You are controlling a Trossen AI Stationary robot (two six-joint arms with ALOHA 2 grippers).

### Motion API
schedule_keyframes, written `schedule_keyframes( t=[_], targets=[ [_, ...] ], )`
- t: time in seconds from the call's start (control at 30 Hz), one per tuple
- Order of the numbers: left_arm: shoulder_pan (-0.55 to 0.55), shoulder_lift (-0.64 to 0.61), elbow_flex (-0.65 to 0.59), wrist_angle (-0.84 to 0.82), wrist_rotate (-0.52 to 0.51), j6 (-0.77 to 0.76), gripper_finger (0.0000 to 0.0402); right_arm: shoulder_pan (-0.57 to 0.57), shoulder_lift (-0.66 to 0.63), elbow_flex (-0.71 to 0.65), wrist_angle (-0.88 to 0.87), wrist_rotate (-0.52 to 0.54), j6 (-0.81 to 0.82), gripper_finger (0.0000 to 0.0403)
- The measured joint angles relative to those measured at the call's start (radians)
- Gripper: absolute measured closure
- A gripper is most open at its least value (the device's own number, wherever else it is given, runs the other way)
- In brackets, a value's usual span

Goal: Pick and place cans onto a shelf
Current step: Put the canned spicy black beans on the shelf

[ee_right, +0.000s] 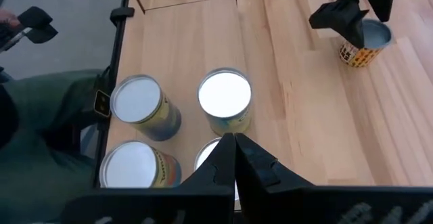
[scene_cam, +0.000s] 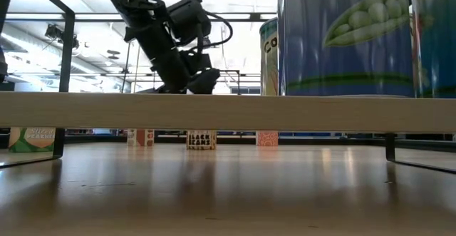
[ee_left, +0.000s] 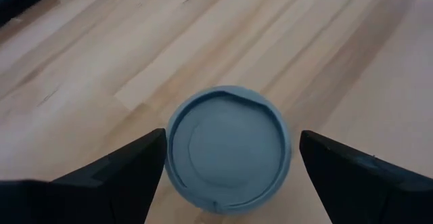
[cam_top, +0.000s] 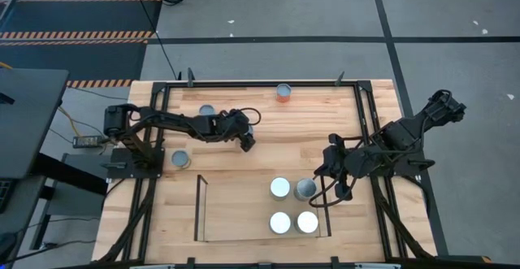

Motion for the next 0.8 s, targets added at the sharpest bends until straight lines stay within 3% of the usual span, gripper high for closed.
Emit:
schedule_keyframes(
  t=[0.6, 0.8],
  targets=[
    [-0.003, -0.006, -0.018, 0.011, -0.009, 0.006, 0.0056, 0.0, 0.0, 0.0, 0.001, -0.011, -0.02, 0.0398],
    [-0.004, -0.021, -0.019, -0.023, 0.001, -0.06, 0.0056, 0.0, 0.0, 0.0, 0.001, -0.01, -0.035, 0.0398]
  ],
)
